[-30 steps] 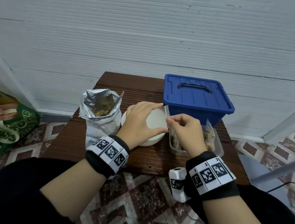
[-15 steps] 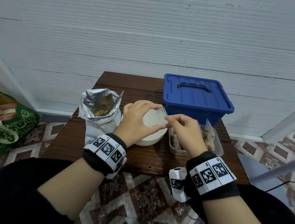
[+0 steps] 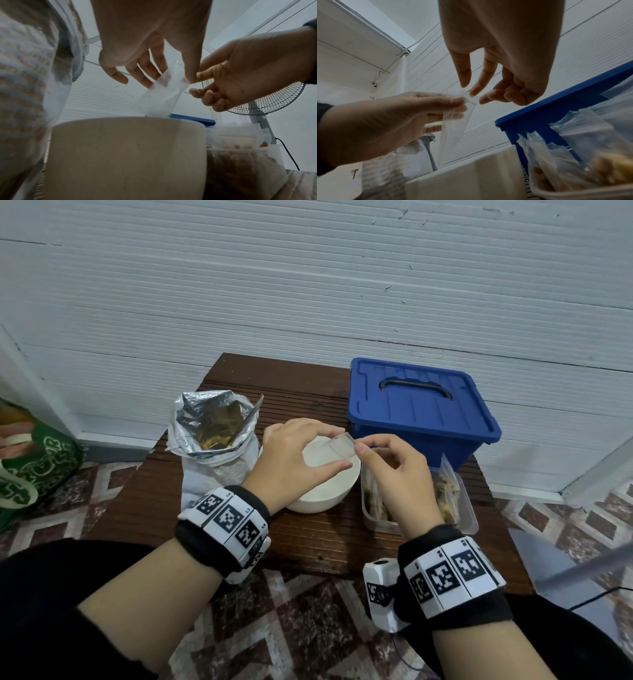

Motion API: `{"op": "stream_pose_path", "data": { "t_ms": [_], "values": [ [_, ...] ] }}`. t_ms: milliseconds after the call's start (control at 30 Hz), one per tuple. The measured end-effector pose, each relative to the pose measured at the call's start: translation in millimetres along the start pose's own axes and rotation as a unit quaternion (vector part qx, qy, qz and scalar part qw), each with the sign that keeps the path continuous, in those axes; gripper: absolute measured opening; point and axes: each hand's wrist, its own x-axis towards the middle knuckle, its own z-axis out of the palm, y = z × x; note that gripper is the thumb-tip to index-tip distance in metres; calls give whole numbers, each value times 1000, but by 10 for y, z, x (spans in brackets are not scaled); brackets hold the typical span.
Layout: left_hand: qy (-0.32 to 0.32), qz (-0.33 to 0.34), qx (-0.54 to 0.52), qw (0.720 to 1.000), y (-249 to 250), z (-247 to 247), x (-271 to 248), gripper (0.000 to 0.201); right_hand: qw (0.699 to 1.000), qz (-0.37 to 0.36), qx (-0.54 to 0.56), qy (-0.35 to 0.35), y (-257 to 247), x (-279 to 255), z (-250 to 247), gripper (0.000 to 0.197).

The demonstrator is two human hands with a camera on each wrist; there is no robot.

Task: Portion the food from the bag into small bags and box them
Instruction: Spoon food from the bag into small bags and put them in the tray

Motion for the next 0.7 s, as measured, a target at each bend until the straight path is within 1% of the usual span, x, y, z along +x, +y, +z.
{"op": "stream_pose_path", "data": {
  "t_ms": [67, 133, 233, 300, 400, 533, 600, 700],
  "values": [
    [-1, -6, -2, 1000, 17, -10, -1, 49, 1000, -7, 16, 12, -2, 1, 1, 7],
    [8, -5, -12, 1000, 46, -25, 6, 48, 998, -11, 38, 38, -2, 3, -2, 6],
    [39, 2, -52, 998, 122, -78, 43, 42, 995, -7, 56, 87, 19, 25, -31, 5],
    [64, 13, -71, 995, 198, -154, 74, 40, 994, -7, 59, 95, 32, 26, -40, 8],
    [101, 21, -84, 991, 310, -317, 130, 41, 995, -10, 52, 84, 46, 10, -25, 9],
    [137, -21, -117, 983, 411, -621, 222, 46, 998, -14, 32, 44, 48, -22, 64, 9],
    [165, -31, -128, 977, 419, -790, 263, 44, 1000, -14, 18, 11, 8, -35, 144, 11],
    [216, -51, -116, 968, 332, -1057, 310, 39, 1000, -13, 5, -23, -107, -25, 308, 12]
  ]
}}
